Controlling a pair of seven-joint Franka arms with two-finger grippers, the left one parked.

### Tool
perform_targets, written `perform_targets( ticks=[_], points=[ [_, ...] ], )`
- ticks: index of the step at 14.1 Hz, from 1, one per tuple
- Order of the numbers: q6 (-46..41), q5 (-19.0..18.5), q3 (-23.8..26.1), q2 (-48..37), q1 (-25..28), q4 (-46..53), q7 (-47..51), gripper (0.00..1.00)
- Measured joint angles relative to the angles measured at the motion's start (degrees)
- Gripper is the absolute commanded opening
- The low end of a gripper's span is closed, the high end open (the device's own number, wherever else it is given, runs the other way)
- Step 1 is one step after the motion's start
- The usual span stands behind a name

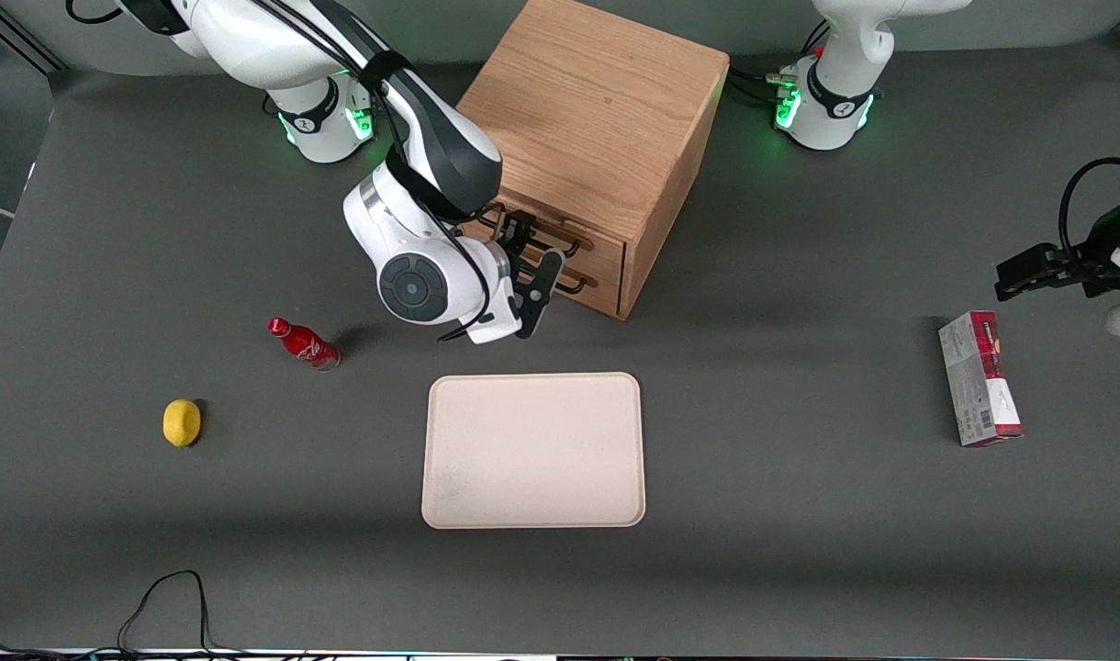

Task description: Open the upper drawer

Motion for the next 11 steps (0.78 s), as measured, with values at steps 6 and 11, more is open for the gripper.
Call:
perform_targets(
  ticks=[6, 11],
  points=[
    [0.26, -0.16, -0.94, -0.01, -0.35, 0.20, -2.33, 1.00],
    [0.50, -0.68, -1.35, 0.00, -1.54, 1.30, -2.43, 1.00]
  ],
)
